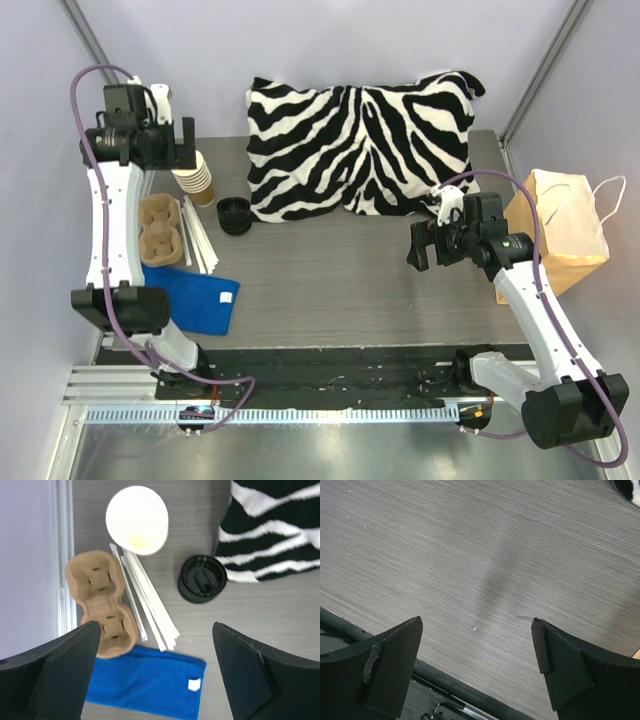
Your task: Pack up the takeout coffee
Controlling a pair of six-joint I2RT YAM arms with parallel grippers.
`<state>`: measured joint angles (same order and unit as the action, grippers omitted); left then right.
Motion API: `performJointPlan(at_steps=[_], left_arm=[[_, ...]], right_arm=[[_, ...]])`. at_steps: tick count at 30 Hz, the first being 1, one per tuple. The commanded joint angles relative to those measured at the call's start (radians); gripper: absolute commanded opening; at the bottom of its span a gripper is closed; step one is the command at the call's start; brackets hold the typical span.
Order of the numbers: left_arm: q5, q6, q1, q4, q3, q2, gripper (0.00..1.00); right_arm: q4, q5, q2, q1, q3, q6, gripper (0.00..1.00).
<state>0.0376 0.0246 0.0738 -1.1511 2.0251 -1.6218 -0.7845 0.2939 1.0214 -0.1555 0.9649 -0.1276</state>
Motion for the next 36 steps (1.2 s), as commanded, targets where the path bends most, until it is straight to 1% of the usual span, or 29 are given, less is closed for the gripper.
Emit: performJointPlan(at_steps=[1, 2, 5, 8, 9, 12, 15, 22, 24, 26, 28, 29, 32, 36], left_arm=[[-0.053, -0.02, 0.024, 0.077, 0.098, -0.078, 1.0], [-0.01, -0.012, 0.026, 0.105, 0.09, -0.081, 0.99], [0.045, -0.008, 0.026, 0.165, 0.034, -0.084, 0.95], [0.07, -0.008, 0.026, 0.188, 0.009, -0.125, 0.81], [0.073, -0.006, 0.026, 0.191, 0.015, -0.141, 0.74], [0.093, -0.005, 0.026, 0.189, 0.038, -0.2, 0.62], [0.108, -0.011, 0.024, 0.191, 0.055, -0.252, 0.59], [0.079, -0.015, 0.026, 0.214, 0.089, -0.354, 0.52], [0.079, -0.009, 0.026, 0.212, 0.103, -0.381, 0.49], [0.079, -0.005, 0.026, 0.217, 0.106, -0.394, 0.44], [0.076, 0.0, 0.026, 0.225, 0.106, -0.411, 0.41], [0.074, 0.0, 0.026, 0.228, 0.107, -0.415, 0.38], [0.064, 0.001, 0.026, 0.237, 0.116, -0.435, 0.34], [0.059, 0.001, 0.026, 0.238, 0.127, -0.454, 0.32]], right_arm=[[0.014, 0.005, -0.001, -0.003, 0.006, 0.002, 1.0], [0.013, 0.007, 0.002, -0.003, 0.005, 0.0, 1.0], [0.011, 0.007, 0.002, -0.004, -0.005, -0.003, 1.0], [0.014, 0.017, 0.006, -0.004, -0.017, -0.006, 1.0], [0.014, 0.021, 0.009, -0.003, -0.018, -0.007, 1.0], [0.014, 0.031, 0.019, -0.004, -0.02, -0.009, 1.0], [0.017, 0.028, 0.029, -0.004, -0.017, -0.009, 1.0], [0.016, 0.022, 0.037, -0.004, -0.017, -0.007, 1.0], [0.018, 0.019, 0.04, -0.004, -0.022, -0.009, 1.0], [0.018, 0.016, 0.046, -0.004, -0.022, -0.009, 1.0], [0.019, 0.014, 0.051, -0.004, -0.02, -0.009, 1.0], [0.019, 0.014, 0.054, -0.004, -0.02, -0.009, 1.0], [0.022, 0.016, 0.066, -0.004, -0.017, -0.009, 1.0], [0.024, 0.014, 0.075, -0.003, -0.012, -0.009, 1.0]])
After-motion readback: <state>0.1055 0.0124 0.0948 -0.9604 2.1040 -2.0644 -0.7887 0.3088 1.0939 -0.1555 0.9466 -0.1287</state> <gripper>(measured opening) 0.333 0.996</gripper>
